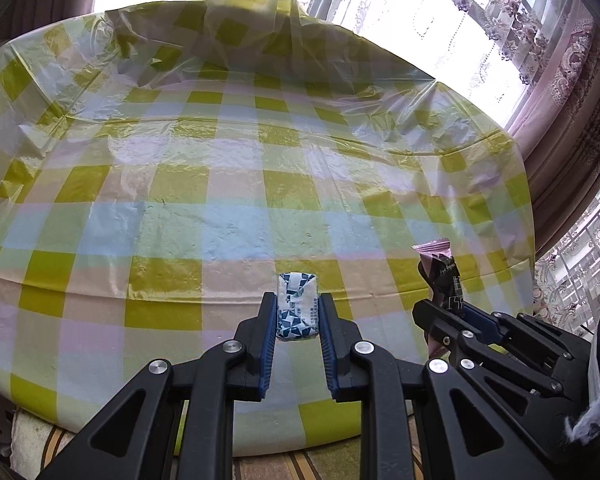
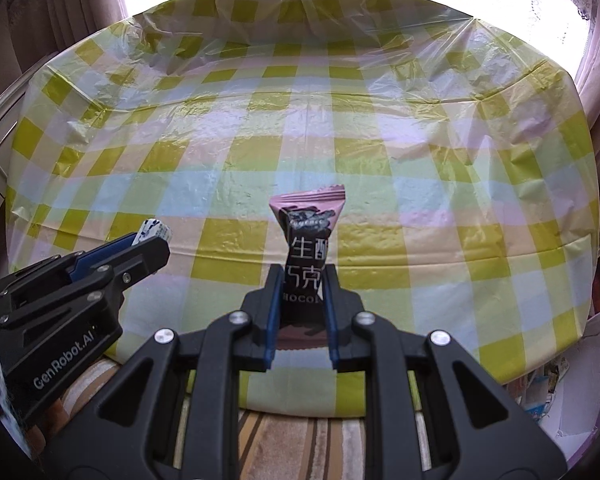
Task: Organize snacks
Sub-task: 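Carry the candy and chocolate into the white box and release both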
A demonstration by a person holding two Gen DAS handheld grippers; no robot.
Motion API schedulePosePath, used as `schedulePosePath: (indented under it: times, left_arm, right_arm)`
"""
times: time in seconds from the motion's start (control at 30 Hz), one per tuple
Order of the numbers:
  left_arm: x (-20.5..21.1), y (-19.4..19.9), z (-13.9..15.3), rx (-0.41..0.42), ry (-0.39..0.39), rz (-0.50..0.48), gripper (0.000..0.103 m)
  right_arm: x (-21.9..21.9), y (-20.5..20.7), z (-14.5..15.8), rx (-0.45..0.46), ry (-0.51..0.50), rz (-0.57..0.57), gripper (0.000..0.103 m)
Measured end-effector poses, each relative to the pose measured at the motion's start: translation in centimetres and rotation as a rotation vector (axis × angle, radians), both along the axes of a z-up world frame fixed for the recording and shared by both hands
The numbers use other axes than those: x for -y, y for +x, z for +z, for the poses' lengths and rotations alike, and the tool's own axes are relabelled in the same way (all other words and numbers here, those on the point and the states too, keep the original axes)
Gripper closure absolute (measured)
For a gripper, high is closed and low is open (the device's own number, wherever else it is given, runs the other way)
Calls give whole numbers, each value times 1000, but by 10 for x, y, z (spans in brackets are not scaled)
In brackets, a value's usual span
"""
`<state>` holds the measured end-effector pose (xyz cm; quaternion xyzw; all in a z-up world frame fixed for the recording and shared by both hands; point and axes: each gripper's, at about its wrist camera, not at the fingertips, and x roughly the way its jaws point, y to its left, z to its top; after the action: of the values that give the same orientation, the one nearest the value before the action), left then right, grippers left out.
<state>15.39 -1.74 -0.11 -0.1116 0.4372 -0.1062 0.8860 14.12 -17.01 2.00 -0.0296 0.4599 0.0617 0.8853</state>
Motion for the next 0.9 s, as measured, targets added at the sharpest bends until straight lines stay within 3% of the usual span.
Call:
schedulePosePath:
  times: [0.9]
  left_arm:
    - [82, -50, 14, -50, -72, -229, 82]
  right_arm:
    - [85, -71, 11, -42, -26, -136, 81]
